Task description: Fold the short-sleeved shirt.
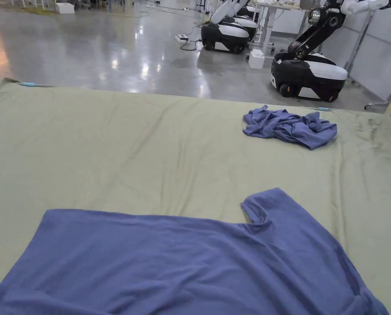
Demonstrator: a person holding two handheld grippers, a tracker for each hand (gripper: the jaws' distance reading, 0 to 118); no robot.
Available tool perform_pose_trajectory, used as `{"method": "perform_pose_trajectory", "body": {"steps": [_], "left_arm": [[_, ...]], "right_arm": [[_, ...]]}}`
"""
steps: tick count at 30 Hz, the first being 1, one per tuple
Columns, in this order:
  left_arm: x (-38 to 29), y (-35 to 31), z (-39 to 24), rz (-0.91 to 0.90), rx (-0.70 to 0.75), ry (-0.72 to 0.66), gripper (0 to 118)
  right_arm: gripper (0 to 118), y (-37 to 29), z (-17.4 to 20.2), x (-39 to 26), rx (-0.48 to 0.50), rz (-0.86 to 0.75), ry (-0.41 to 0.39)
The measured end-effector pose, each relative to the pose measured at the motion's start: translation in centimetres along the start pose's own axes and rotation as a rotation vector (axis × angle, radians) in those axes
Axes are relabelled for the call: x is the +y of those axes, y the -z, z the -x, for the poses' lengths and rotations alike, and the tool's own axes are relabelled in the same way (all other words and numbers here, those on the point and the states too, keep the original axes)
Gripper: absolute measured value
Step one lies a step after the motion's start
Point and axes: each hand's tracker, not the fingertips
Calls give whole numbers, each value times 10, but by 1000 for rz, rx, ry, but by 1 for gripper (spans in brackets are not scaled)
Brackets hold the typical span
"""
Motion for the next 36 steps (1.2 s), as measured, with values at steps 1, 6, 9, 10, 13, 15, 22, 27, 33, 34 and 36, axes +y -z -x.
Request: {"method": "perform_pose_trajectory", "body": {"steps": [1,6,9,10,13,15,22,27,33,34,36], "left_arm": [[-10,8,3,38,10,-9,7],[-32,28,14,4,-30,-117,8],[-28,-7,25,-84,-80,-176,19],[-25,-25,28,-149,-98,-192,29],[-9,-62,26,-291,17,-124,85],[3,-73,18,-340,19,-62,91],[54,-40,2,-279,-145,-121,0],[113,16,-5,-269,-206,-27,0],[205,139,3,-129,-240,-17,35],[217,154,4,-98,-245,-46,61],[231,187,6,6,-238,-52,93]], "right_arm": [[10,6,-3,-7,0,16,-10],[50,40,-1,-20,-25,32,-35],[87,8,2,-13,-59,-61,-85],[92,-10,5,-9,-22,-114,-77],[93,-50,18,1,67,-257,-96],[93,-51,29,6,135,-289,-111],[2,-17,73,19,236,-154,-91],[2,2,77,31,272,-112,-65],[2,11,84,46,221,-107,-104],[2,13,86,47,210,-107,-118],[2,15,88,50,198,-89,-135]]}}
